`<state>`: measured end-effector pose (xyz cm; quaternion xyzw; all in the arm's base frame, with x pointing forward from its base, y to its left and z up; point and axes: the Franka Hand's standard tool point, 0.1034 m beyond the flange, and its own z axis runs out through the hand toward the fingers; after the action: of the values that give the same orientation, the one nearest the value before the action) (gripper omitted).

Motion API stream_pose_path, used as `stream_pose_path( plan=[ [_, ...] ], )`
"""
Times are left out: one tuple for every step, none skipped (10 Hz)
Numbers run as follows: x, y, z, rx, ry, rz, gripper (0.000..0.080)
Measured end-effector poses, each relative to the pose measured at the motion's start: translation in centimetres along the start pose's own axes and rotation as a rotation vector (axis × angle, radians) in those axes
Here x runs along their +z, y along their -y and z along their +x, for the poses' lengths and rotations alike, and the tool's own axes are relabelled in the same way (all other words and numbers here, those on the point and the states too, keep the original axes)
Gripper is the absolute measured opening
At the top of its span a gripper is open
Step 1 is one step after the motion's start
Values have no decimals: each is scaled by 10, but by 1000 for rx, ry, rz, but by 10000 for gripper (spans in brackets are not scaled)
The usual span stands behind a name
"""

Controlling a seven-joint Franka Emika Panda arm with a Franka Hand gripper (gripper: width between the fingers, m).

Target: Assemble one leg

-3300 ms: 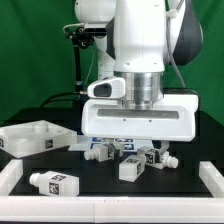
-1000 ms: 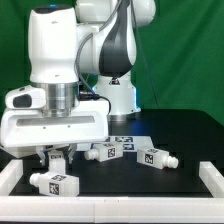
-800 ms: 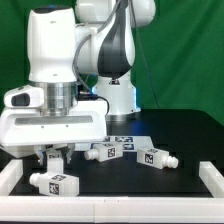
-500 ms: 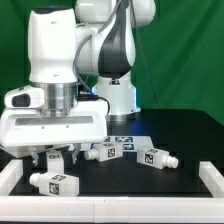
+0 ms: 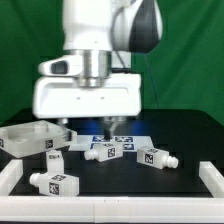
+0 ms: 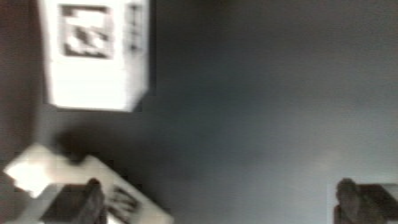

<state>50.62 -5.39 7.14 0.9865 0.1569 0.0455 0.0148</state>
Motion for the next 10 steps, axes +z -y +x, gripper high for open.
stream_pose_path(
  plan=[
    [6, 26, 4, -29, -4, 7, 649],
    [21, 41, -4, -20, -18, -2, 649],
    [24, 41, -4, 6, -17, -2, 649],
    [22, 40, -3, 1, -19, -3, 649],
    [23, 41, -4, 0, -17, -2, 649],
    [22, 45, -3, -16, -18, -1, 649],
    [19, 59, -2, -51, -22, 7, 649],
    [12, 80, -3, -53, -50, 11, 649],
    [8, 116, -8, -91, -74, 21, 649],
    [9, 145, -8, -147, -76, 31, 649]
  ],
)
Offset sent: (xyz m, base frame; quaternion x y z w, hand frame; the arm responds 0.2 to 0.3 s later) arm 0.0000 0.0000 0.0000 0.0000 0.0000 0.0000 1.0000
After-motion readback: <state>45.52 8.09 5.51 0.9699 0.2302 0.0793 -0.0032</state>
